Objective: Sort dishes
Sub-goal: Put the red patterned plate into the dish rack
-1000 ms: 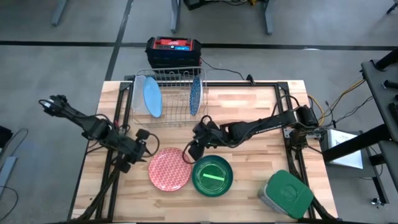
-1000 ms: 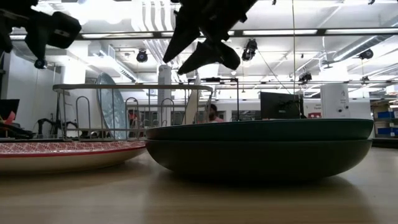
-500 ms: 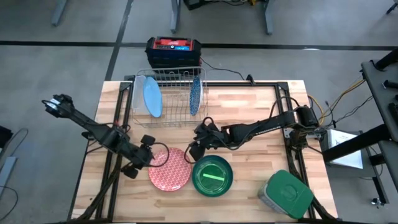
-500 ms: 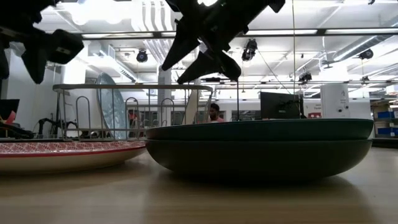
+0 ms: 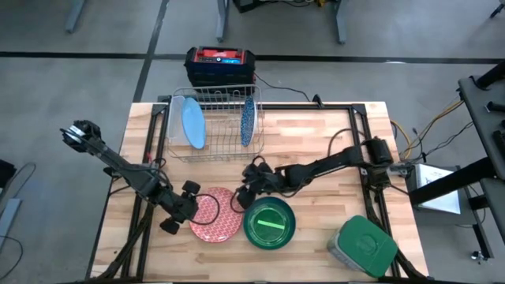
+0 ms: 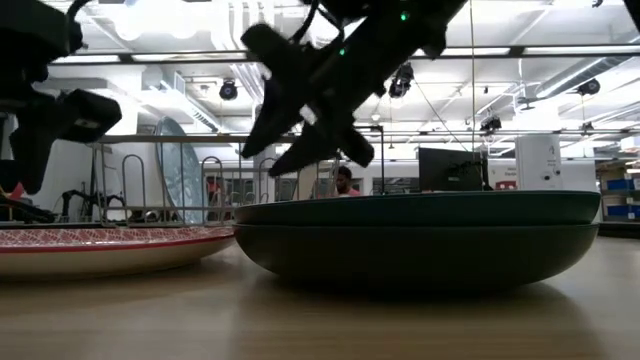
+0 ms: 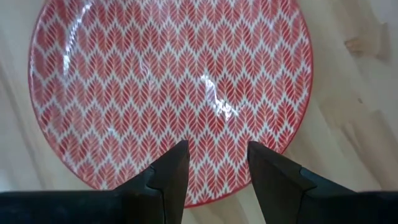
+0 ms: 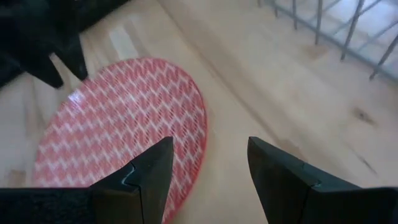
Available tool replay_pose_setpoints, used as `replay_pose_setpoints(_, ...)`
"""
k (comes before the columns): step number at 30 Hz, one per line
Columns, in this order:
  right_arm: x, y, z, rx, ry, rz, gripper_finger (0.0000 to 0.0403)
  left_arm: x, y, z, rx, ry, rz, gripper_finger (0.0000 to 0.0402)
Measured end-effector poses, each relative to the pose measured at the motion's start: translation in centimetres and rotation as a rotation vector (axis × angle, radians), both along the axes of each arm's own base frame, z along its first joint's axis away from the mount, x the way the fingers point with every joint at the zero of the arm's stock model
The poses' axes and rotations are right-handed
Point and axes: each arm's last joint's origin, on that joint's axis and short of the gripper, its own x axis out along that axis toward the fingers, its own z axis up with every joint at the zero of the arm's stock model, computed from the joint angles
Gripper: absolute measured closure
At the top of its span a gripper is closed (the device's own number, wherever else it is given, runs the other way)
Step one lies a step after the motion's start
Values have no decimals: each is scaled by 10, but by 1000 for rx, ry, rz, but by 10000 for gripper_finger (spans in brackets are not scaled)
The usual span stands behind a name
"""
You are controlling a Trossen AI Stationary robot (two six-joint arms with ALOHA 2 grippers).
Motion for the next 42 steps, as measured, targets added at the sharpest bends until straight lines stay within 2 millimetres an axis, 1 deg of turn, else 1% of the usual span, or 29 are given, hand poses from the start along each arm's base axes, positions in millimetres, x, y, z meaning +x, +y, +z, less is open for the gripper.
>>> replay_pose_setpoints(1, 2, 0, -5, -5, 15, 1, 206, -1, 0, -3, -4, 1, 8, 249)
replay_pose_setpoints(4, 11, 2, -12, 4, 18, 14, 207, -6, 1, -14, -18, 12, 36, 249)
replay_pose_setpoints(8, 16, 3, -26, 6, 58, 19, 206, -9, 0, -22, -43, 17, 65, 249)
replay_pose_setpoints(15, 18, 1, -27, 37, 58, 31, 208, -15, -3, -31, -57, 30, 116, 249)
replay_pose_setpoints(24, 17, -4, -30, 44, 93, 26, 207, -8, -8, -43, -4, 30, 172, 249)
replay_pose_setpoints(26, 16, -7, -31, 67, 104, 14, 204, -8, -8, -46, 1, 43, 185, 249)
replay_pose_setpoints(30, 17, -9, -31, 119, 109, 43, 192, -5, -10, -51, 14, 45, 200, 249)
replay_pose_setpoints(37, 17, -12, -28, 150, 105, 44, 169, -2, -11, -55, 28, 30, 197, 249)
replay_pose_setpoints(42, 14, -16, -24, 157, 123, 22, 170, -2, -12, -56, 30, 33, 196, 249)
